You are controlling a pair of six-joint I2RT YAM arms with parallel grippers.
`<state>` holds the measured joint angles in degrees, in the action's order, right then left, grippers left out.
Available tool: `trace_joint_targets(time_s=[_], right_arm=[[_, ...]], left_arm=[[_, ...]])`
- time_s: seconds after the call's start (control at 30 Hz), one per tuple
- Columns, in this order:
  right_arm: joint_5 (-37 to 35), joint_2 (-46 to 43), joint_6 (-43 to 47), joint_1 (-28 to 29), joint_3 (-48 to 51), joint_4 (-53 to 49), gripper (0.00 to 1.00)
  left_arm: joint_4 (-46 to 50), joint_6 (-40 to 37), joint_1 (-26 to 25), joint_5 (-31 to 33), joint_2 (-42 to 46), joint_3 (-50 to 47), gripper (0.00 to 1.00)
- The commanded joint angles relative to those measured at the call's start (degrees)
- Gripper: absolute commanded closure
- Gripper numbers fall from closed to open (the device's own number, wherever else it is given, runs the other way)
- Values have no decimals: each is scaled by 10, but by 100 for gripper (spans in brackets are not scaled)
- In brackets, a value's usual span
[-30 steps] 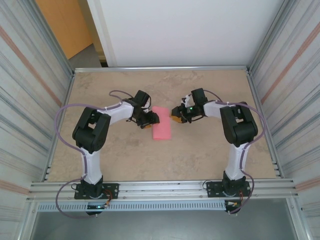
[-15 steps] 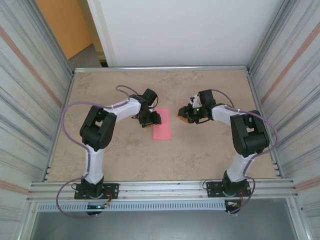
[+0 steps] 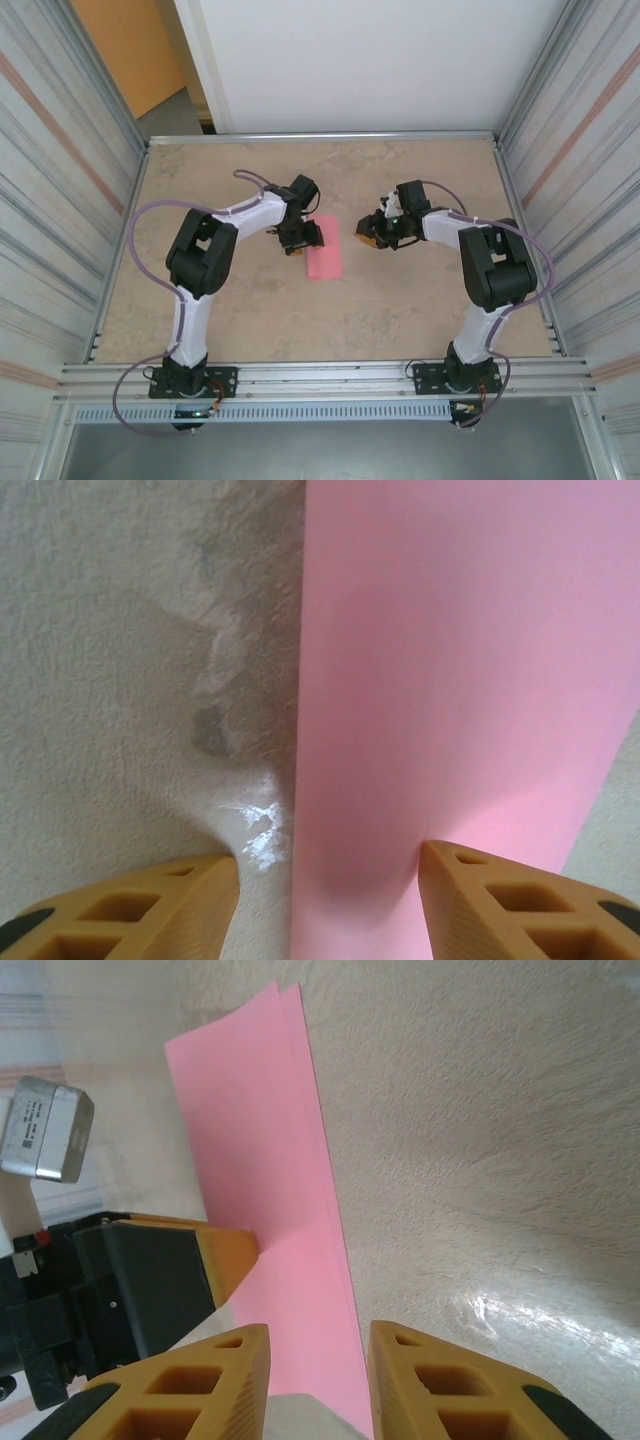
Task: Fold a paper plane with a square sheet of paper (pick it up from the middle)
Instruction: First fold in half a square sheet of paper at the center of the table.
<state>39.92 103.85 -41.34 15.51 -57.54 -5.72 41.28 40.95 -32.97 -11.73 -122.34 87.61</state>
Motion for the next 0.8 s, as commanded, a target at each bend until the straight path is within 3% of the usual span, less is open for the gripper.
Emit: trace_joint_targets(time_s=[0.0, 0.77], right_arm=[[8, 13, 19, 4, -17, -14, 68], [13, 35, 21, 11, -27, -12, 69]], left_arm=[[-8, -9, -18, -13, -114, -41, 46], [12, -57, -22, -9, -151, -4, 44]])
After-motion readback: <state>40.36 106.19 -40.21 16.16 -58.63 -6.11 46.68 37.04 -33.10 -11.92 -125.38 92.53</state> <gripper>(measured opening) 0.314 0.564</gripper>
